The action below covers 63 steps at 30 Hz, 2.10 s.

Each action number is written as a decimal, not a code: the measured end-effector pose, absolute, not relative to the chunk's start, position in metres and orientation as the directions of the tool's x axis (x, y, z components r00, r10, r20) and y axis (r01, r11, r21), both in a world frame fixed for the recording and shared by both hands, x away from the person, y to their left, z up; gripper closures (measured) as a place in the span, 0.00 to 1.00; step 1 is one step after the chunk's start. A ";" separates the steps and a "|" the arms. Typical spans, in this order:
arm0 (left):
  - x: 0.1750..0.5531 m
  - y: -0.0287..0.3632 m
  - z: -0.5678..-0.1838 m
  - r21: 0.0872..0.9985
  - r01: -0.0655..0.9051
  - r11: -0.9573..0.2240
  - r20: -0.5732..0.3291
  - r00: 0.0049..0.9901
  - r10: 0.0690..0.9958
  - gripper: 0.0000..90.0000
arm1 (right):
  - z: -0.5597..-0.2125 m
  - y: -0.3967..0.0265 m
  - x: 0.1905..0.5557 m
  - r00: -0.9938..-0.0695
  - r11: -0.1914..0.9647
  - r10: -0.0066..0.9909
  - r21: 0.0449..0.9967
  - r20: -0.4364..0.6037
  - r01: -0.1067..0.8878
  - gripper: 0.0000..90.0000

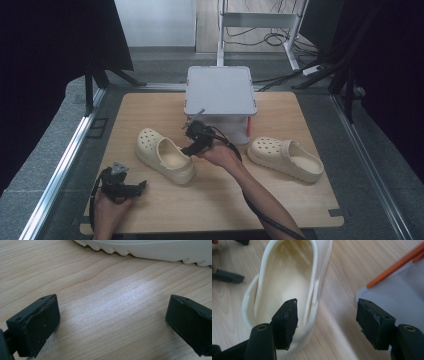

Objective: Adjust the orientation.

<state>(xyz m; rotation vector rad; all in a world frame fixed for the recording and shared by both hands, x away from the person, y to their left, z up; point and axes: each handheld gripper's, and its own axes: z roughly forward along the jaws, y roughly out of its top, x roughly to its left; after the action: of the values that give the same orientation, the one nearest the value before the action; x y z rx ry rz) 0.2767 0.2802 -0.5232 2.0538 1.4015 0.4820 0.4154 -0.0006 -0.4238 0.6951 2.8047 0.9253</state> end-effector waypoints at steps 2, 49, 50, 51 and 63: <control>0.277 0.280 -0.523 0.655 0.708 -0.266 -0.036 0.380 0.924 0.00 | -0.424 0.008 0.417 -0.892 0.711 0.449 0.586 0.046 0.388 0.40; 0.277 0.280 -0.523 0.653 0.705 -0.276 -0.033 0.391 0.920 0.00 | -0.434 0.064 0.424 -0.911 0.821 0.413 0.433 -0.003 0.372 0.94; 0.277 0.280 -0.523 0.653 0.705 -0.276 -0.033 0.391 0.920 0.00 | -0.434 0.064 0.424 -0.911 0.821 0.413 0.433 -0.003 0.372 0.94; 0.277 0.280 -0.523 0.653 0.705 -0.277 -0.032 0.392 0.920 0.00 | -0.432 0.058 0.421 -0.908 0.813 0.419 0.441 0.010 0.380 0.94; 0.277 0.281 -0.523 0.657 0.700 -0.281 -0.036 0.401 0.915 0.00 | -0.417 0.020 0.395 -0.909 0.791 0.414 0.472 0.055 0.389 0.94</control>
<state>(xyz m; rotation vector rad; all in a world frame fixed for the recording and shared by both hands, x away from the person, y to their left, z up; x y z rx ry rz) 0.2768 0.2812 -0.5231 2.0684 1.3715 0.4718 0.3950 0.0198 -0.4170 0.6555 2.9247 0.7536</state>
